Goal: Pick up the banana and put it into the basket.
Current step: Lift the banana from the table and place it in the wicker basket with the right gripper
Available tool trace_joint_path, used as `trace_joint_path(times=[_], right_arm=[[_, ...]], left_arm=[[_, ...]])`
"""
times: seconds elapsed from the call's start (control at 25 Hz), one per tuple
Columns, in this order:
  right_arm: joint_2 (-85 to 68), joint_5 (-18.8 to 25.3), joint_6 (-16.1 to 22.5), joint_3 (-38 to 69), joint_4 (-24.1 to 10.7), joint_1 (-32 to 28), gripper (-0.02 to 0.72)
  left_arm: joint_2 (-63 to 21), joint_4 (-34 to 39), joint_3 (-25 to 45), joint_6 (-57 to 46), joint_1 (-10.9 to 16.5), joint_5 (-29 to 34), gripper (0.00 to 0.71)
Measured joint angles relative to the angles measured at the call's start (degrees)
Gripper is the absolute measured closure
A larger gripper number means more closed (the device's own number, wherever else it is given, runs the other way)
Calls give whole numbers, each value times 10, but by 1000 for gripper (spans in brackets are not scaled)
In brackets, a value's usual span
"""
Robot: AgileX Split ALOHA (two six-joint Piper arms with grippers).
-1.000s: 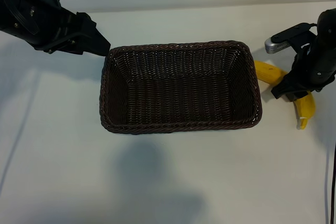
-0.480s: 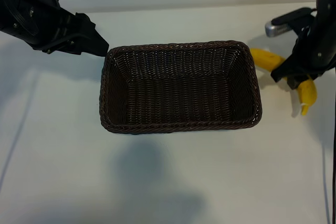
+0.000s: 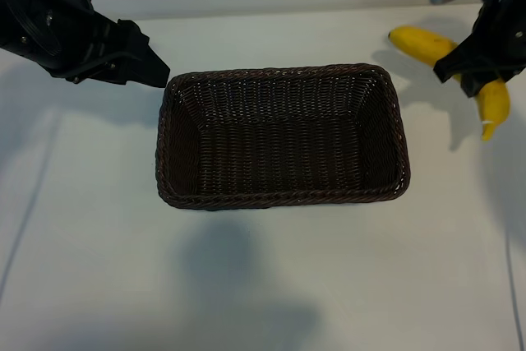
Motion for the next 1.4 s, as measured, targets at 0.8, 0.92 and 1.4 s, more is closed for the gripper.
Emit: trace_joint_path(times=[0.8, 0.92, 1.4], right_arm=[[-36, 21, -73, -2, 134, 3, 280], [-38, 28, -87, -2, 137, 17, 280], [-38, 11, -92, -2, 132, 142, 280]], left_arm=[[0, 0, 0, 0, 0, -9, 114], [0, 1, 0, 0, 0, -9, 114], [0, 1, 0, 2, 1, -9, 114]])
